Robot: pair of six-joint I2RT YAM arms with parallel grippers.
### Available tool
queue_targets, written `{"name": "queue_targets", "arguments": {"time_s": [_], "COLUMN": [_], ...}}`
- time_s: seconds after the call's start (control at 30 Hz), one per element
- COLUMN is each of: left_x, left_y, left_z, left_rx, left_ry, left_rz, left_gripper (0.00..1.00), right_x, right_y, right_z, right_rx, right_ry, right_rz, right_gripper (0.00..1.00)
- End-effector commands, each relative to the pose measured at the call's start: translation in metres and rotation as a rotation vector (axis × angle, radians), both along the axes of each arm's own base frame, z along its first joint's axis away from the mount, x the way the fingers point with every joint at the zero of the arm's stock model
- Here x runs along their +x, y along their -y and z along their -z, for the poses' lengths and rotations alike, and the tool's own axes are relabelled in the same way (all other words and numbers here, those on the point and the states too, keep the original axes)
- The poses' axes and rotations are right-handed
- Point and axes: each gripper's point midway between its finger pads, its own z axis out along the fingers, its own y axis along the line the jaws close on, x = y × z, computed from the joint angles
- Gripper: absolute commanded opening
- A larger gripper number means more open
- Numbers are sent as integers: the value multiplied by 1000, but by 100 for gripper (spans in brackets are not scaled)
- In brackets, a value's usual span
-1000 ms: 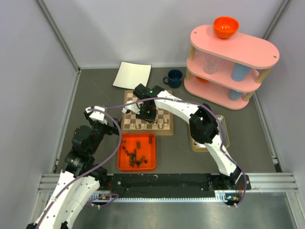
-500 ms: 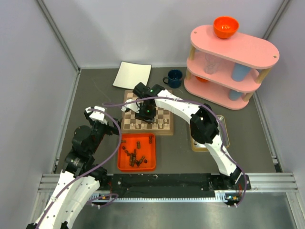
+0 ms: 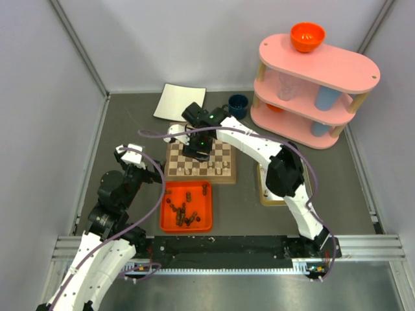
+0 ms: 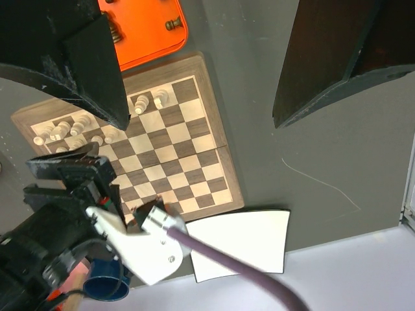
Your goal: Set up the chess pieces on the board
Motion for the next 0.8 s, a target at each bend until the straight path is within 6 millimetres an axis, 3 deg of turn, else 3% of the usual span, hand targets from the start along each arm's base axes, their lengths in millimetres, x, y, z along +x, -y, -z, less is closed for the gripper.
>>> {"name": "queue_targets", "arguments": {"time_s": [0.0, 0.5, 0.63, 0.77], "left_x": [0, -2, -2, -1], "left_y": [1, 1, 1, 2], "left_z": [-18, -20, -20, -17], "left_rx": [-28, -33, -33, -28], "left_ry": [74, 95, 95, 87], "left_rz": [6, 12, 15, 17], "left_gripper": [97, 97, 96, 97], "right_x": [9, -6, -11, -12], "right_y": [-1, 29, 44, 64], "right_z": [-71, -109, -114, -132], "right_rx": [126, 184, 192, 234], "right_ry": [109, 115, 111, 128], "right_rz": [35, 51, 65, 95], "right_gripper": [64, 64, 64, 64]}}
